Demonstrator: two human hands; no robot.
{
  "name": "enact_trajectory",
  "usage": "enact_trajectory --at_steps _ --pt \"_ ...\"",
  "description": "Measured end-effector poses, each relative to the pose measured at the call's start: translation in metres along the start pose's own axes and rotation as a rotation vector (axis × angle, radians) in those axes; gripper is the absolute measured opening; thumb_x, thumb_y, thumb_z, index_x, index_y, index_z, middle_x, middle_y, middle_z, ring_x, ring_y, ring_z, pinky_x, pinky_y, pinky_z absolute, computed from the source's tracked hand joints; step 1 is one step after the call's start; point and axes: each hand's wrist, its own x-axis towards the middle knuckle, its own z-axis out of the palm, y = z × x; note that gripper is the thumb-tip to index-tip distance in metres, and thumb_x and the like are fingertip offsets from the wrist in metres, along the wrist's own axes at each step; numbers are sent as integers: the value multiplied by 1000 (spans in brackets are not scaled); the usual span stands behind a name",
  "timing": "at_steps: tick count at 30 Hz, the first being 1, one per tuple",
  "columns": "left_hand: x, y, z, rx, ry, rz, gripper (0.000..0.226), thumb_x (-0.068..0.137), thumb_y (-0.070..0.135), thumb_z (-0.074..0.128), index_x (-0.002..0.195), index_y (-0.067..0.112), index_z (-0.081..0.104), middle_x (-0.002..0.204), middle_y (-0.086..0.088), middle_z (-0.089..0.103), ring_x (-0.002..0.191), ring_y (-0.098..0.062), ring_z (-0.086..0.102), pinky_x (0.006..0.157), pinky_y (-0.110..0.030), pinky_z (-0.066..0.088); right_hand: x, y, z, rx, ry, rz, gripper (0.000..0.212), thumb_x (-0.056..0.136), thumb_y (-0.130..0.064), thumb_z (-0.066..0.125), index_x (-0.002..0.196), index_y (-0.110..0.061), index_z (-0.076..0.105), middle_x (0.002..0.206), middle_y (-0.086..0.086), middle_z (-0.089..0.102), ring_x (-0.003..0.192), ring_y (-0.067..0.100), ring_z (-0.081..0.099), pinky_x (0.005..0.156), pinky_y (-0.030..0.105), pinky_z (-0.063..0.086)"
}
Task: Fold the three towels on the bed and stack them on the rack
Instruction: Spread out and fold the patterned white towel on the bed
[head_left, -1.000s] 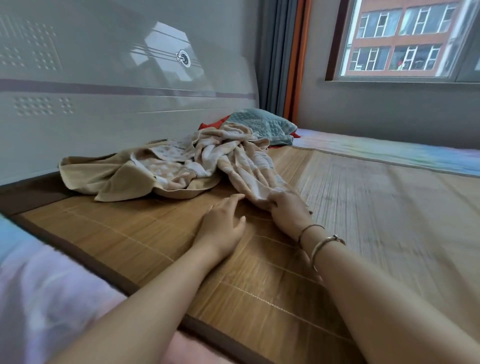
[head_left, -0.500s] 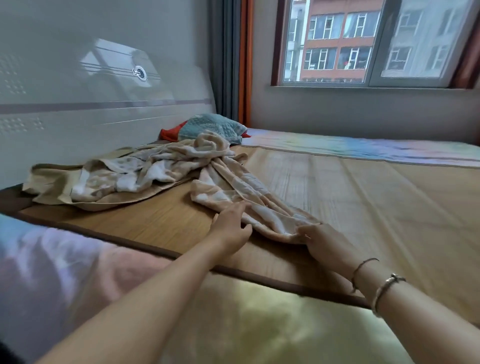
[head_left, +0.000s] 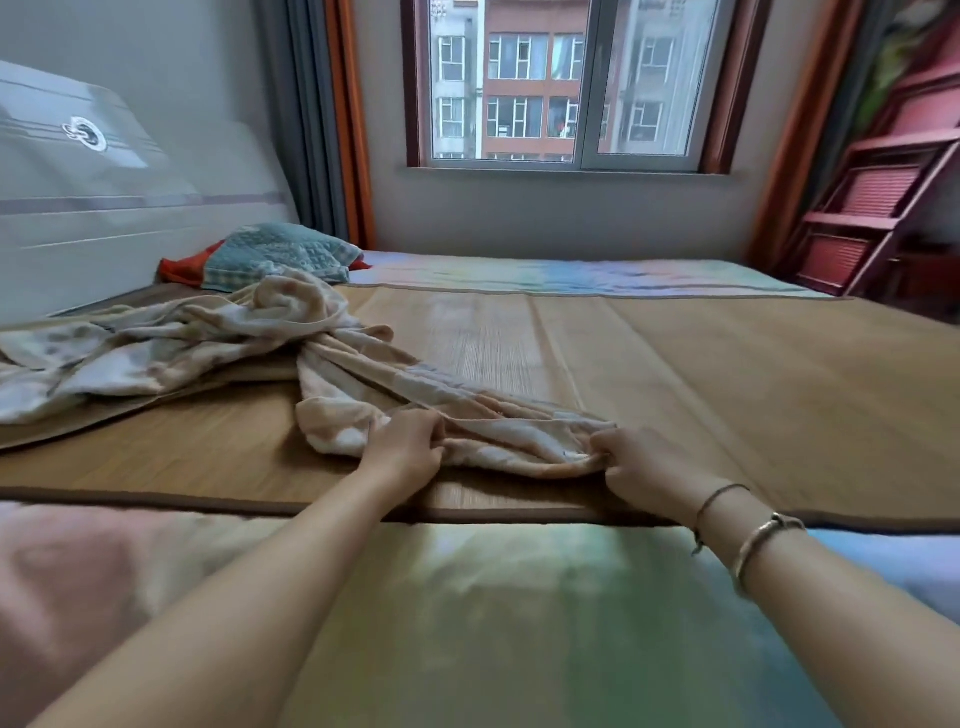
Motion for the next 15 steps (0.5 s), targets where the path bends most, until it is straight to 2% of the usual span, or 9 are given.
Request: enact_trajectory --at_steps 1,2,5,7,9,13,15 --pt "2 3 1 -84 28 0 10 86 25 62 77 20 58 94 -1 67 98 -23 60 89 -36 45 1 -2 -2 48 -6 38 20 85 -15 47 86 -26 63 112 3 66 109 26 57 75 27 34" --pt "2 8 0 -189 46 -13 13 85 24 64 74 20 60 87 1 66 93 -20 61 83 -32 46 2 -7 -4 92 23 59 16 87 -22 46 86 -28 61 108 3 66 104 26 58 74 29 34" --pt "2 36 5 -449 59 -17 15 84 27 69 72 20 64 76 5 67 74 -9 60 68 -23 44 9 -15 -6 208 212 81 23 91 -30 44 106 -26 61 106 5 66 99 26 58 76 33 37" --pt "-1 59 11 -610 14 19 20 82 29 72 65 26 63 70 10 66 70 -5 60 69 -23 47 16 -19 -4 300 282 17 21 92 -27 49 106 -23 64 101 5 65 99 22 57 75 30 34" --pt "-5 76 20 -733 -64 38 20 79 29 75 63 27 65 69 9 65 70 -8 62 72 -29 51 24 -19 -1 408 230 -9 15 93 -25 54 101 -22 66 97 3 69 96 18 60 76 27 38" --pt "-11 78 20 -815 -259 56 14 81 20 74 81 6 74 75 0 62 67 -11 59 58 -25 50 25 -5 5 408 76 49 14 91 -29 56 103 -30 63 99 -9 66 95 12 60 80 25 42" --pt "-5 61 7 -711 -217 113 11 84 16 70 89 7 73 85 -2 70 76 -11 64 70 -27 54 24 -6 10 293 44 25 24 86 -39 56 108 -30 58 102 -12 63 98 12 59 84 30 44"
